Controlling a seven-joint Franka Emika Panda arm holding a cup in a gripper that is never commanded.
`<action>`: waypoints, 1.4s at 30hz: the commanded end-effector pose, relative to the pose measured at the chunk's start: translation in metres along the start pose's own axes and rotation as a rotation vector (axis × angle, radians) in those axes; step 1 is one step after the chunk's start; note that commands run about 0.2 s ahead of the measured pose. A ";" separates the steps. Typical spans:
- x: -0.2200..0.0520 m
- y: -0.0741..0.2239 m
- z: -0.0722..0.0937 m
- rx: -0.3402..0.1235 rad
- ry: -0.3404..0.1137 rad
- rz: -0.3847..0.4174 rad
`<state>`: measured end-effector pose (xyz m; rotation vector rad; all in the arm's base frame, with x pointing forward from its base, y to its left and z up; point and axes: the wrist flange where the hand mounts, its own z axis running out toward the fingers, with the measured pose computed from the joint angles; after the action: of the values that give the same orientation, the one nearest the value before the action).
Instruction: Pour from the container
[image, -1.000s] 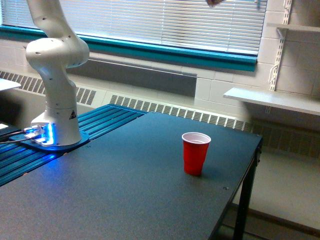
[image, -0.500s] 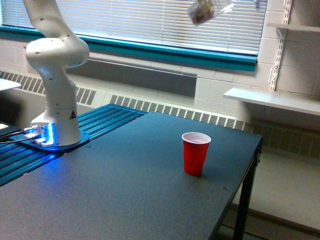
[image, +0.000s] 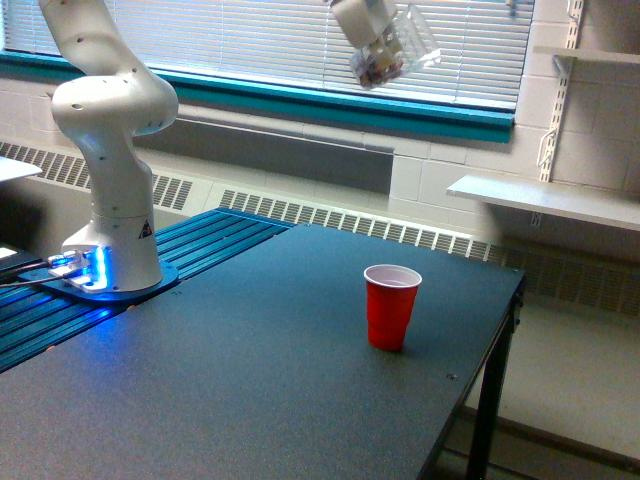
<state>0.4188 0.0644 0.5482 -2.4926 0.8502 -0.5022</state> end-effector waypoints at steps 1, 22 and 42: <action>-0.005 0.015 0.008 0.022 -0.036 -0.015; 0.008 0.061 0.055 0.000 -0.139 0.069; 0.007 0.117 0.119 -0.004 -0.171 0.121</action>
<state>0.4281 0.0188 0.4039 -2.4121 0.9727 -0.2181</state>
